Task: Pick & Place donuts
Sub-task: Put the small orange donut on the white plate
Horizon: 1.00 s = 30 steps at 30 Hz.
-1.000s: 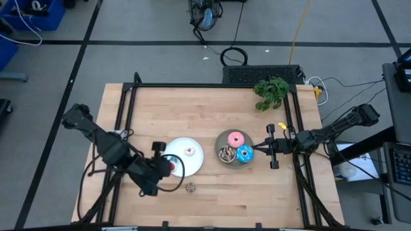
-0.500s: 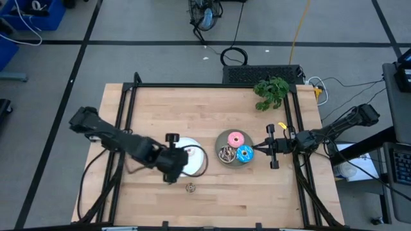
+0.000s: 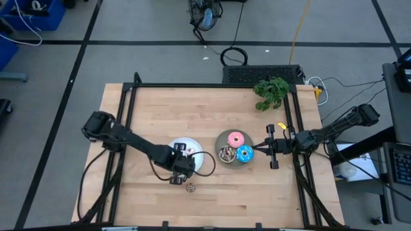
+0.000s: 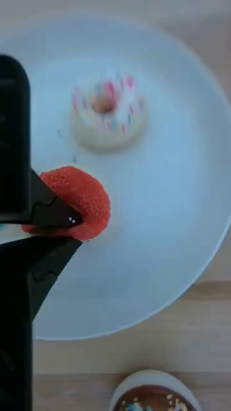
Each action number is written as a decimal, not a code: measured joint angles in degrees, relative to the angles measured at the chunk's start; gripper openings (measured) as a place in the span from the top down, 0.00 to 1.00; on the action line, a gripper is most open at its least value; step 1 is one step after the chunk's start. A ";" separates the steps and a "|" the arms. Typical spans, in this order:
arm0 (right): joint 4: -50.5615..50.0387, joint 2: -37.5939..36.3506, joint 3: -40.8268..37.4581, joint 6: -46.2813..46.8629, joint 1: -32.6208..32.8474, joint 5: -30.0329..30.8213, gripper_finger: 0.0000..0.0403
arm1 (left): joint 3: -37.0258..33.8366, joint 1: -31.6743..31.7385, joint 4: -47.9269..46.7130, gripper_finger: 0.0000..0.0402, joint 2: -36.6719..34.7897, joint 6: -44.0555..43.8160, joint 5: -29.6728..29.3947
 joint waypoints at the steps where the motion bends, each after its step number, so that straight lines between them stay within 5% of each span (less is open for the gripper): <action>1: 0.00 0.00 0.00 0.00 -0.01 0.00 1.00 | -0.61 0.10 1.34 0.93 0.74 -0.34 0.27; 11: 0.03 -0.02 0.00 0.00 0.00 0.00 1.00 | -1.59 0.23 4.12 0.93 3.06 -0.49 1.94; 22: -0.04 -0.01 0.00 -0.02 -0.01 0.00 1.00 | -1.26 0.45 3.76 0.60 0.27 -1.93 3.35; 30: 0.02 -0.02 0.00 -0.16 0.00 0.00 1.00 | -1.03 0.35 3.61 0.52 0.27 -1.58 5.65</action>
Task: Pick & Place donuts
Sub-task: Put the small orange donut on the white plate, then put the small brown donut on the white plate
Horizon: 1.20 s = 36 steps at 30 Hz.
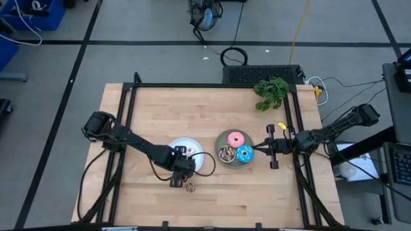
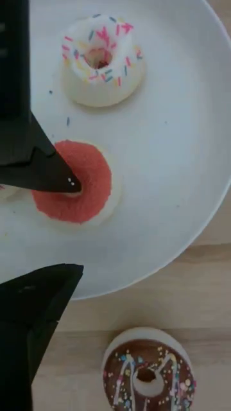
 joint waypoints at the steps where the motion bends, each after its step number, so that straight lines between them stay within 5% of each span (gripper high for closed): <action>1: 0.00 0.00 0.00 -0.04 -0.01 0.00 1.00 | 0.53 0.01 -0.59 0.51 0.00 0.37 -0.01; 13: 0.00 0.00 0.00 -0.07 -0.01 0.00 1.00 | 22.94 0.00 -21.70 0.52 -0.12 -1.19 -0.98; 18: -0.02 0.00 0.00 -0.51 -0.01 0.00 1.00 | 30.53 -2.09 -26.83 0.63 -0.22 0.14 -1.69; 25: -0.84 0.00 0.00 -0.43 0.01 0.00 1.00 | 32.80 -6.63 -25.94 0.96 -0.17 4.85 -5.45; 36: -0.87 0.00 0.00 -1.37 0.01 0.00 1.00 | 32.31 -7.87 -26.98 0.98 -0.11 4.40 -7.21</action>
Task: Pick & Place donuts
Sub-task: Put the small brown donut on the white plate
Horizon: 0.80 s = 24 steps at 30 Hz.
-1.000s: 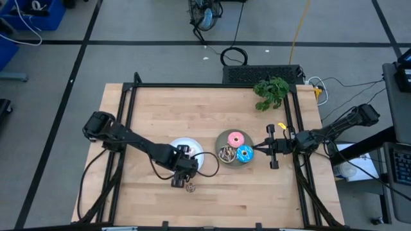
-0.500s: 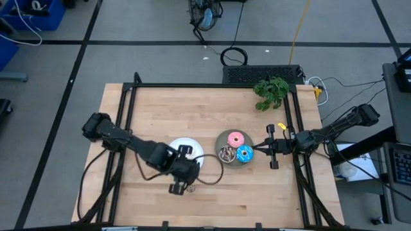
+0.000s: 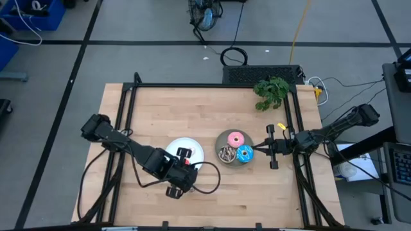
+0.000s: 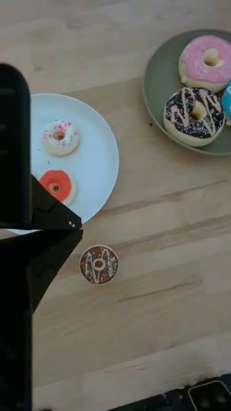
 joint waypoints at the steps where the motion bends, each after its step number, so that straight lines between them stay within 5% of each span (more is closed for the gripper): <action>1: 0.01 0.00 0.00 0.00 -0.01 0.00 1.00 | 0.00 0.02 0.00 0.97 0.00 -0.24 -0.02; 17: -0.87 0.00 0.00 0.00 -0.01 0.00 1.00 | -0.04 0.08 -1.26 0.92 0.00 -2.42 -4.60; 24: -0.87 0.00 0.00 0.00 -0.01 0.00 1.00 | -0.04 -1.84 10.67 0.98 3.91 -3.17 -5.36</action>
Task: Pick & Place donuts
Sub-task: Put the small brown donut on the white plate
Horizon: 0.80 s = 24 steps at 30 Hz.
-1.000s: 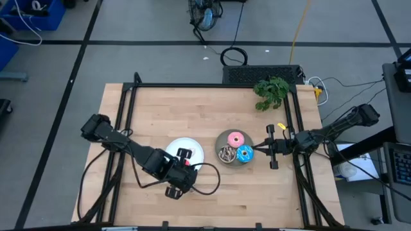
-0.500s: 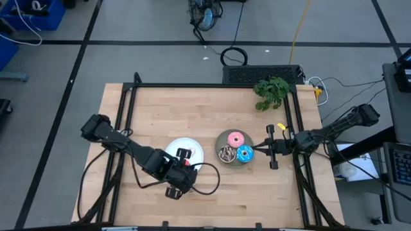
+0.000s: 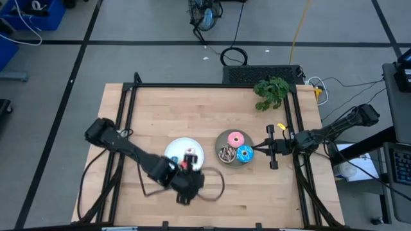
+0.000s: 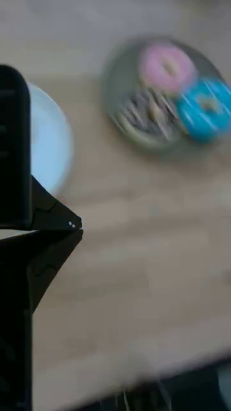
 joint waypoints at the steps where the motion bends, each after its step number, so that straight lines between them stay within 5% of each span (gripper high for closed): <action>1: 0.00 0.00 0.00 0.00 0.00 0.00 1.00 | 0.00 -0.66 1.84 0.98 0.80 0.98 0.24; 9: 0.42 -0.02 0.00 1.29 -0.01 0.00 1.00 | 0.04 -1.69 -1.45 0.96 8.47 -1.19 1.56; 17: 0.11 -0.02 0.00 1.46 -0.02 -0.02 1.00 | 0.02 -4.22 -3.25 0.71 13.46 0.82 9.30; 24: 0.04 -0.02 0.00 1.18 0.00 -0.01 1.00 | -1.12 -5.22 -1.84 0.50 14.15 0.67 5.77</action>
